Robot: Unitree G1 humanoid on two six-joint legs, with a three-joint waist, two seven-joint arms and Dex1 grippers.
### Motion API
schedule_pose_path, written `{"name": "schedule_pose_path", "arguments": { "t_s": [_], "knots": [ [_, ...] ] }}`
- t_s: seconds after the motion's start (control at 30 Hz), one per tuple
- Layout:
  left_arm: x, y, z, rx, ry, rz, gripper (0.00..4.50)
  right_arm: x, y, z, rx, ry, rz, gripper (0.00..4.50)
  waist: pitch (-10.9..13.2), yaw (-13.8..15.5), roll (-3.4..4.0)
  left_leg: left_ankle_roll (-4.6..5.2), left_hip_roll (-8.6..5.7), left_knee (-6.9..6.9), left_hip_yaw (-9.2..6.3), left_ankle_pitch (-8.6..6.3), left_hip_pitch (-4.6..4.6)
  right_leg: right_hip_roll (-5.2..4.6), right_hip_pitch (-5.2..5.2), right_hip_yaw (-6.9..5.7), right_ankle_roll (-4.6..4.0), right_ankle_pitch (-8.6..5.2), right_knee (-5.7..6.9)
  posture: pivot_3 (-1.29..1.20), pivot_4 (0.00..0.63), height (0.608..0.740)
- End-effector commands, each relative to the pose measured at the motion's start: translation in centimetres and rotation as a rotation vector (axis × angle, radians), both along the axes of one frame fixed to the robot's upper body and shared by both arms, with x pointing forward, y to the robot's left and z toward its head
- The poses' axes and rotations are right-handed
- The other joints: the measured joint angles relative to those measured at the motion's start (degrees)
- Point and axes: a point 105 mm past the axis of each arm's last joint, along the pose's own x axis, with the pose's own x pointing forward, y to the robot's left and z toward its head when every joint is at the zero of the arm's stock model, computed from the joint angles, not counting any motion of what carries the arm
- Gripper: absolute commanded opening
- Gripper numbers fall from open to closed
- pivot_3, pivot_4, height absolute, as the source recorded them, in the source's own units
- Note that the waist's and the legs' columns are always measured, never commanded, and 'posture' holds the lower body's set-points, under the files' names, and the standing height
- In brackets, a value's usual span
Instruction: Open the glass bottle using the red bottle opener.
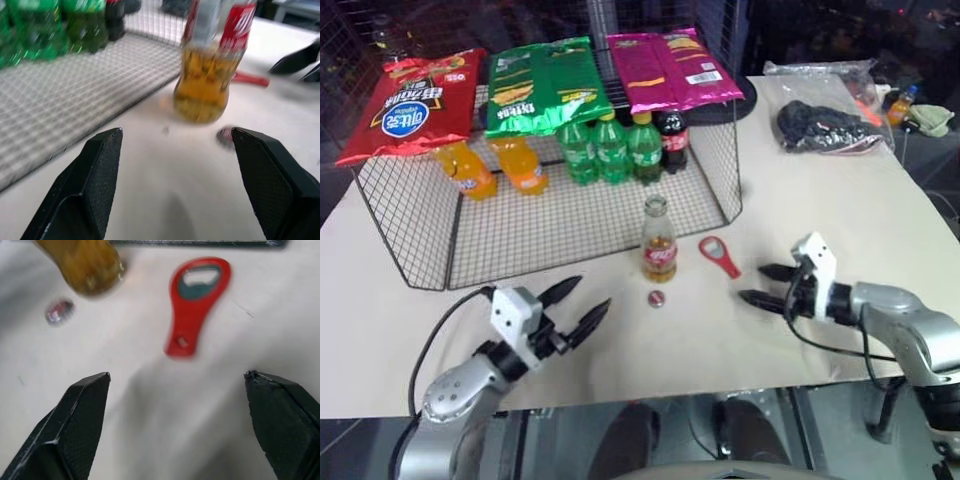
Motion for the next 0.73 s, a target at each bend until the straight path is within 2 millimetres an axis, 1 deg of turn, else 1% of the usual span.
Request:
{"name": "schedule_pose_path", "arguments": {
  "t_s": [0.03, 0.17, 0.23, 0.3, 0.37, 0.5, 0.63, 0.73],
  "knots": [
    [-1.3, 1.9, 0.3, 0.033, 0.02, 0.016, 3.59, 0.3, -2.2, 1.5, 0.028, -0.147, -0.052, 4.45, 0.0, -0.1, 0.02, 0.0, 0.0, -0.01, 0.02, 0.0, 0.01, 0.0, 0.0, 0.02, 0.0, 0.0, 0.0, 0.0, 0.15, 0.74],
    [-2.8, 4.8, -0.7, 0.085, 0.096, 0.085, 3.59, -0.4, -4.9, 2.1, 0.04, -0.232, -0.05, 4.45, 0.0, -0.2, 0.03, 0.01, 0.0, 0.0, 0.1, -0.01, 0.04, 0.0, 0.0, 0.07, 0.0, 0.0, 0.01, 0.0, 0.15, 0.74],
    [-3.1, 6.2, -0.8, 0.103, 0.102, 0.133, 3.59, -1.0, -6.1, 2.6, 0.081, -0.288, -0.035, 4.45, 0.0, -0.2, 0.03, 0.03, 0.0, -0.01, 0.09, -0.02, 0.08, 0.01, 0.05, 0.05, 0.0, 0.0, 0.01, 0.0, 0.15, 0.74],
    [-3.1, 7.0, -0.7, 0.12, 0.092, 0.165, 3.59, -1.2, -7.2, 2.3, 0.09, -0.286, -0.052, 4.45, 0.0, -0.1, 0.03, 0.06, 0.0, 0.0, 0.09, -0.03, 0.17, 0.01, 0.15, 0.04, 0.01, 0.0, 0.0, 0.0, 0.15, 0.74],
    [-3.0, 7.3, -0.4, 0.119, 0.085, 0.168, 3.59, -1.4, -7.5, 2.7, 0.132, -0.307, -0.038, 4.45, 0.1, -0.1, 0.02, 0.09, 0.01, 0.0, 0.08, -0.05, 0.27, 0.0, 0.26, 0.03, 0.0, 0.0, -0.01, 0.0, 0.15, 0.74],
    [-3.2, 7.4, 0.8, 0.097, 0.06, 0.165, 3.59, -1.8, -7.9, 4.4, 0.185, -0.353, -0.025, 4.45, 0.1, -0.2, 0.02, 0.11, 0.03, 0.0, 0.11, -0.07, 0.38, -0.04, 0.33, 0.06, 0.0, 0.0, 0.01, 0.0, 0.15, 0.74],
    [-3.2, 7.6, 1.3, 0.104, 0.052, 0.169, 3.59, -1.7, -8.1, 4.8, 0.19, -0.36, -0.024, 4.45, 0.1, -0.2, 0.03, 0.11, 0.05, -0.01, 0.12, -0.08, 0.39, -0.13, 0.33, 0.08, 0.0, 0.0, 0.01, 0.0, 0.15, 0.74],
    [-3.4, 7.3, 1.1, 0.111, 0.07, 0.151, 3.59, -1.8, -8.0, 4.5, 0.181, -0.353, -0.014, 4.45, 0.1, -0.1, 0.03, 0.11, 0.05, -0.01, 0.12, -0.08, 0.38, -0.14, 0.33, 0.08, 0.0, 0.0, 0.01, 0.0, 0.15, 0.74]
  ]
}}
